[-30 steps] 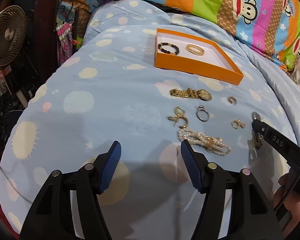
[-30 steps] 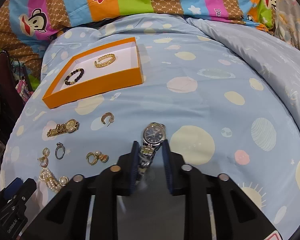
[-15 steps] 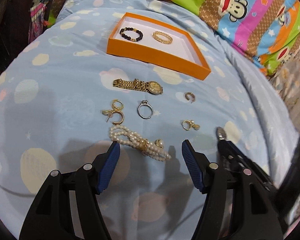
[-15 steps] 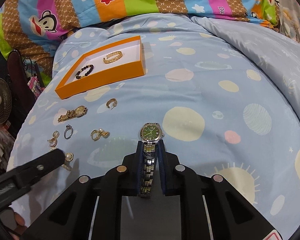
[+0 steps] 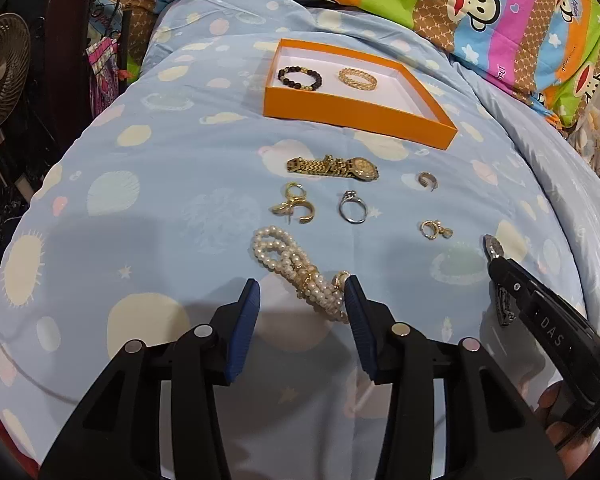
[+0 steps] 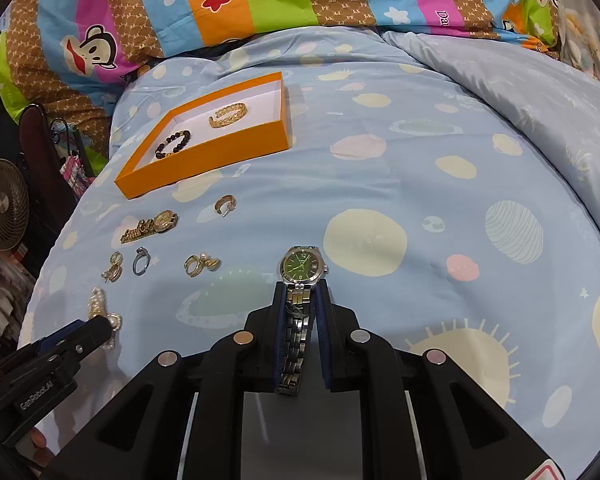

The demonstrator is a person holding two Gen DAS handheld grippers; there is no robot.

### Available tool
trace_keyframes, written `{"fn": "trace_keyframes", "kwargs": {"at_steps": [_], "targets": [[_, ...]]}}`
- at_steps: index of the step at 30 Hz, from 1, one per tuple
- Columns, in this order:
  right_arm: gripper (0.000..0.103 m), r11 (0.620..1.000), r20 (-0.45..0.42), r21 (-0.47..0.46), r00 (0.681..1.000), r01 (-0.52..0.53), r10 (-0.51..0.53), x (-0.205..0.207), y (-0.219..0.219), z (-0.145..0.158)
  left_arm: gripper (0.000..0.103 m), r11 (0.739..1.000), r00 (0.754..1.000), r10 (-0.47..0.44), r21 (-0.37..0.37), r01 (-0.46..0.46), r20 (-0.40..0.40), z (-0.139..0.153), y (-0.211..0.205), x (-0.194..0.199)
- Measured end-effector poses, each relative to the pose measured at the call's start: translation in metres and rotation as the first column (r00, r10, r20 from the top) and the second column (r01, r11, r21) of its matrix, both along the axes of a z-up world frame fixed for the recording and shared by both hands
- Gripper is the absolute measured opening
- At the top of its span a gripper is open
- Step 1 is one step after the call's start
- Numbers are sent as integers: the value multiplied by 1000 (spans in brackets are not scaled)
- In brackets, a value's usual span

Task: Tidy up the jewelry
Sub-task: 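Grasp the pearl bracelet with the left gripper while the right gripper holds the watch, then lower the watch into the orange box and open the right gripper while the left gripper places the pearl bracelet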

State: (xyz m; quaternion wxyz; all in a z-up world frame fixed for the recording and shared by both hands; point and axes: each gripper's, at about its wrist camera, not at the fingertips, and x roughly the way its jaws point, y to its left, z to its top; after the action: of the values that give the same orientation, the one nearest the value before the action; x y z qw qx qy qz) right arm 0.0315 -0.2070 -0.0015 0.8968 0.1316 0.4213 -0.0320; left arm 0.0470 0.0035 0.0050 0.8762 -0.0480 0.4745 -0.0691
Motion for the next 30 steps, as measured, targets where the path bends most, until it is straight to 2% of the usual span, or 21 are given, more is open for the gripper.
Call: {"fn": "trace_keyframes", "kwargs": {"at_steps": [3,5,7,8,9,17,30], "targets": [[13,1000,0,0,1000,0,0,0,0,0,35,1000,1000,7,2,-7,4,0,5,0],[13,1000,0,-3,1000,0,0,0,0,0,23,1000,1000,-2,3,2,5,0,5,0],[13,1000,0,-2,1000,0,0,0,1,0,19,1000,1000,-14,-8,14,0,1,5,0],[13,1000,1,-3,1000,0,0,0,1,0,12,1000,1000,-20,-13,20,-2,1,5,0],[13,1000,4,-5,1000,-1,1,0,1,1,10,999,1000,-29,-20,29,-5,1,4,-1],[11,1000,31,-6,999,-10,11,-5,6,9,9,998,998,-50,-28,50,23,11,3,-6],[11,999,95,7,995,-42,41,-11,13,34,4,998,990,-54,-36,59,129,52,12,-9]]}}
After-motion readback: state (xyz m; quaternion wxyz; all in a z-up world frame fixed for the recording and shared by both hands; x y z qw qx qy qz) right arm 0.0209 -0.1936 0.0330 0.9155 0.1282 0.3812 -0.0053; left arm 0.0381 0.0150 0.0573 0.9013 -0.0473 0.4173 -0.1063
